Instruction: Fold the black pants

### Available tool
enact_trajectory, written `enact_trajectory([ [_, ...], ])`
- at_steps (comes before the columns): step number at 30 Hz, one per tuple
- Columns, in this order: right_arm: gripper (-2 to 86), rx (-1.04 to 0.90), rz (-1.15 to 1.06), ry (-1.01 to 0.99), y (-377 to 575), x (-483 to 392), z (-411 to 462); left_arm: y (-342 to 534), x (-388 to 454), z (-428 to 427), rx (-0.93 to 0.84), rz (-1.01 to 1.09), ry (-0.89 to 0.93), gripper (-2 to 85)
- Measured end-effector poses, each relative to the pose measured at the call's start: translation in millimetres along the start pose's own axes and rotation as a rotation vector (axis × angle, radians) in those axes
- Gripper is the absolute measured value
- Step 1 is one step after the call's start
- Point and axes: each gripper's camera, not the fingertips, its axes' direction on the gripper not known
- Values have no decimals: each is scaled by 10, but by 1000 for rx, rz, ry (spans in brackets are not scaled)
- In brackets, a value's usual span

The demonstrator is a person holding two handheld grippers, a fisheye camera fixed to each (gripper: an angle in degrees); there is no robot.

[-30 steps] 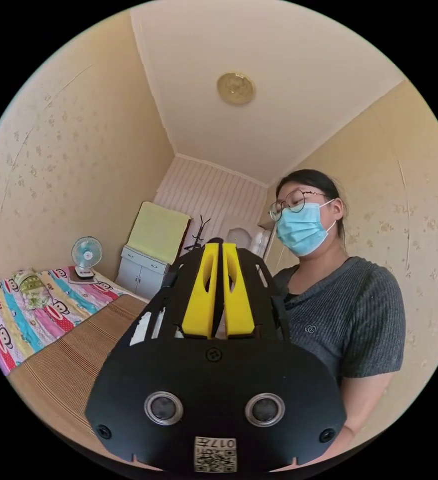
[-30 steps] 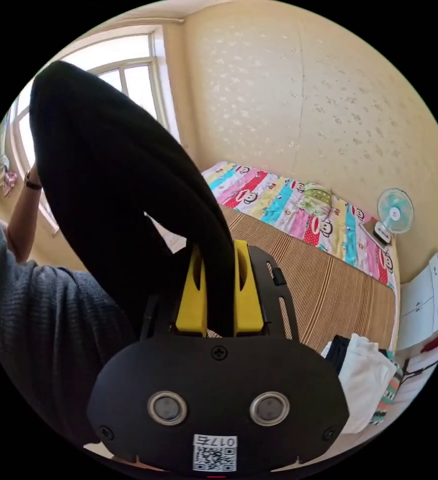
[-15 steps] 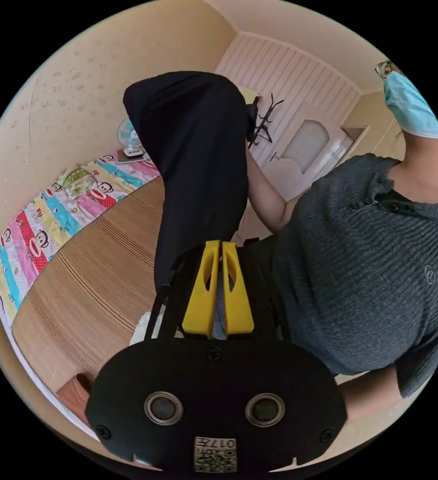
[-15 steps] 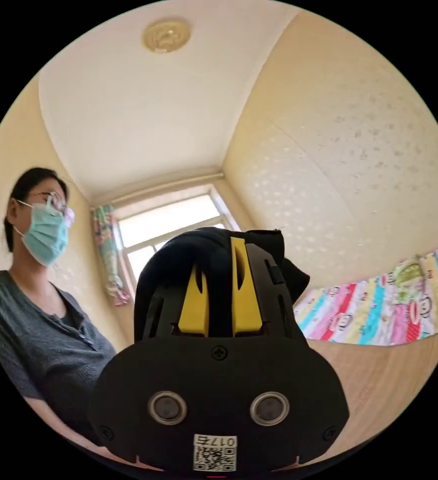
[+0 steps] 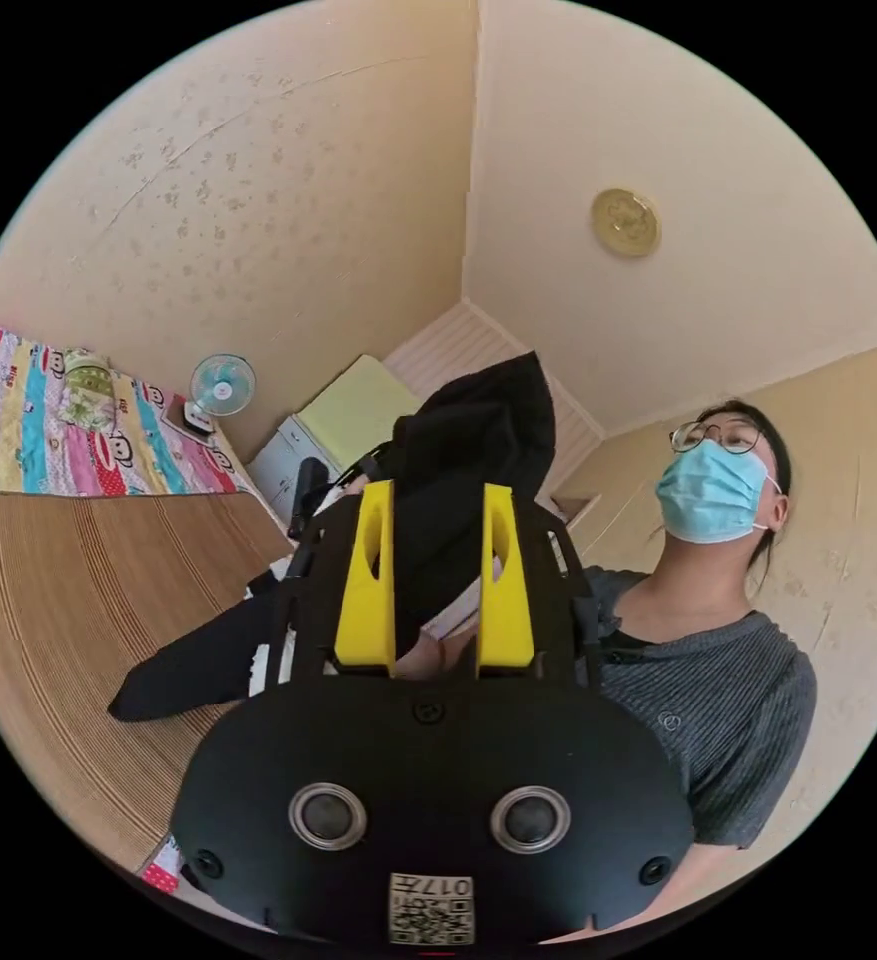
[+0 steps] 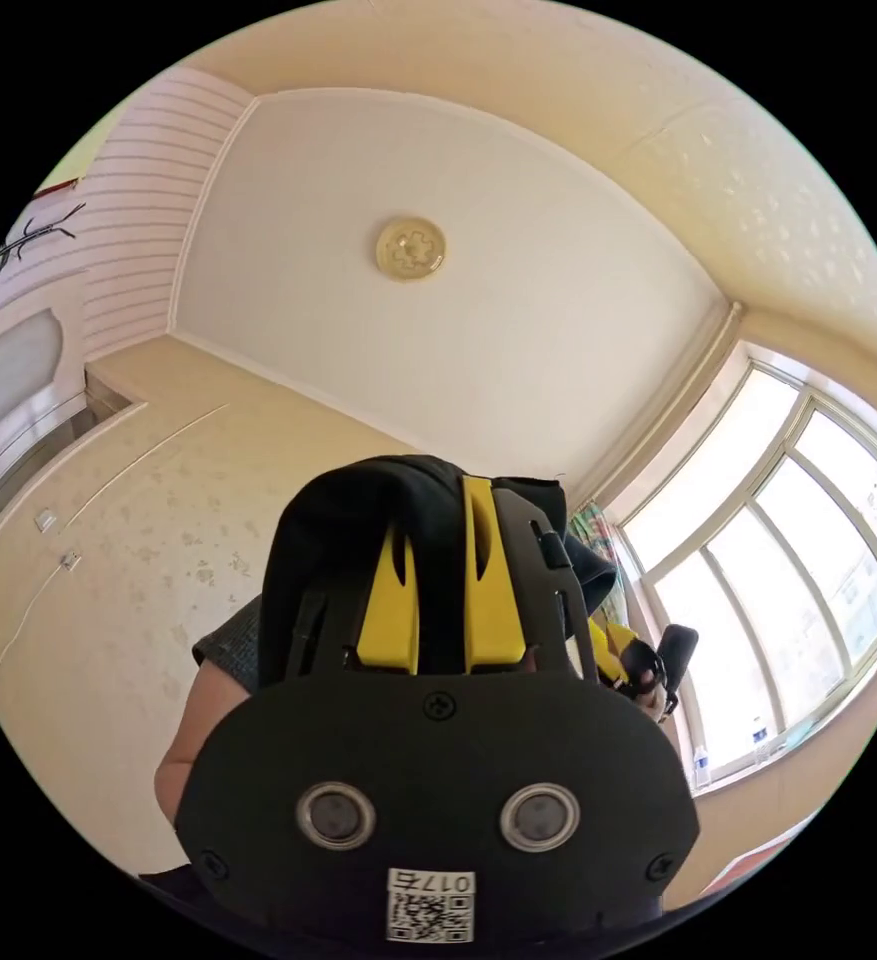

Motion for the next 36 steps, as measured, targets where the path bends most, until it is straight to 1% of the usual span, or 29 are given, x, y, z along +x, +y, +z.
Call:
enact_trajectory([
  [2, 86, -13, 33, 25, 32, 75, 9, -119, -223, 18, -30, -87, 143, 157],
  [3, 86, -21, 50, 36, 44, 118, 35, -134, -291, 27, -43, -119, 154, 164],
  [5, 87, -24, 67, 9, 55, 183, 70, -130, -581, 33, -114, -247, 118, 163],
  [8, 88, -33, 83, 12, 36, 242, 92, -37, -887, -160, -76, -315, 211, 136],
  [9, 88, -70, 104, 44, 2, 272, 105, -23, -929, -191, -72, -313, 235, 125],
  [11, 89, -124, 120, 90, -50, 290, 148, 19, -1080, -301, -43, -281, 422, 69],
  [12, 90, -150, 110, 111, -79, 280, 196, 37, -1134, -332, -37, -291, 454, 52],
  [16, 90, -245, 43, 202, -180, 228, 437, 118, -1424, -591, -23, -322, 581, 46],
  [18, 90, -291, 18, 236, -206, 204, 530, 132, -1467, -744, -15, -308, 590, 55],
  [21, 90, -437, 21, 300, -288, 210, 672, 154, -1551, -997, 5, -338, 598, 99],
  [23, 90, -520, -39, 361, -322, 131, 757, 189, -1629, -1159, -29, -401, 524, 121],
  [25, 90, -634, -62, 437, -384, 88, 874, 224, -1682, -1265, -62, -444, 453, 124],
  [28, 92, -775, -89, 512, -476, 63, 1037, 286, -1764, -1429, -80, -463, 400, 128],
  [29, 93, -811, -100, 519, -488, 61, 1083, 315, -1796, -1485, -71, -455, 392, 127],
  [31, 97, -993, -138, 516, -493, 74, 1288, 342, -1822, -1519, -74, -429, 397, 123],
  [33, 100, -1119, -205, 498, -469, 48, 1424, 347, -1821, -1523, -93, -398, 384, 113],
  [34, 101, -1165, -280, 487, -446, 6, 1476, 351, -1820, -1529, -100, -389, 360, 102],
  [36, 102, -1167, -372, 460, -427, -38, 1485, 356, -1808, -1540, -93, -369, 329, 79],
])
